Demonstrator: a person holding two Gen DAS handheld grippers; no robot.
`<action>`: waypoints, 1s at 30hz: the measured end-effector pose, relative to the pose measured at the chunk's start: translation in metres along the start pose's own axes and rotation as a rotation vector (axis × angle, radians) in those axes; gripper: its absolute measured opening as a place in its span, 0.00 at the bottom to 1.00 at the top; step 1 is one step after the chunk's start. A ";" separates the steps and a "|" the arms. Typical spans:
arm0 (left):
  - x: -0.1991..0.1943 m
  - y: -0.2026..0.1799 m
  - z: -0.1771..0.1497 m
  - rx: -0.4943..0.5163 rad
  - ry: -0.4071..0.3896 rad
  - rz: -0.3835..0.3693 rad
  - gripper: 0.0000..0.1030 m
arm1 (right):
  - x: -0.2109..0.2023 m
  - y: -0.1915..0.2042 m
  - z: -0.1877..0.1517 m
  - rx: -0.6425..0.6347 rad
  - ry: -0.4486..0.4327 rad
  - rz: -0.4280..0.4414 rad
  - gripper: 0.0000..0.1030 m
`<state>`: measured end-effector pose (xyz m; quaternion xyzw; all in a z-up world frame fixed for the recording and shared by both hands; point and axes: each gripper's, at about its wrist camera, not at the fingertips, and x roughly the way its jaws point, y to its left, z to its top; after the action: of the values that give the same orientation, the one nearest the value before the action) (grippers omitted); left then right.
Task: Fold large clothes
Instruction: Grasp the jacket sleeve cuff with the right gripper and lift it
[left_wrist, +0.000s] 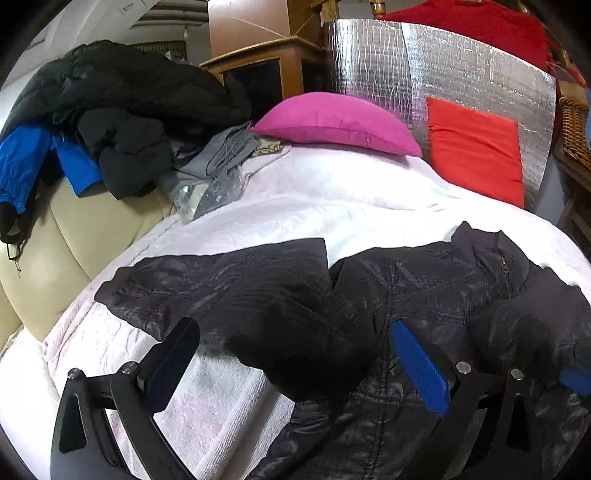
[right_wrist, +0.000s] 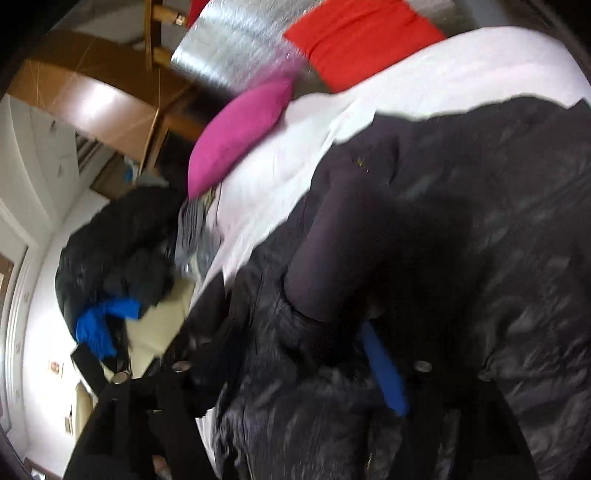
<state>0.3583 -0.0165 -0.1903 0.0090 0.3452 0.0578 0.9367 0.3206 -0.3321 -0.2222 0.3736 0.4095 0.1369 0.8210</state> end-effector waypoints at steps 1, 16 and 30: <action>0.000 0.001 -0.001 -0.002 0.003 -0.006 1.00 | -0.001 -0.002 0.002 -0.003 0.006 0.005 0.71; -0.003 -0.064 -0.008 0.027 0.064 -0.313 1.00 | -0.116 -0.073 0.033 0.054 -0.281 -0.426 0.71; 0.051 -0.069 -0.023 0.043 0.237 -0.267 0.46 | -0.083 -0.173 0.082 0.184 -0.177 -0.553 0.71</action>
<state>0.3890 -0.0793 -0.2452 -0.0238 0.4525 -0.0737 0.8884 0.3180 -0.5357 -0.2681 0.3314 0.4333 -0.1625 0.8222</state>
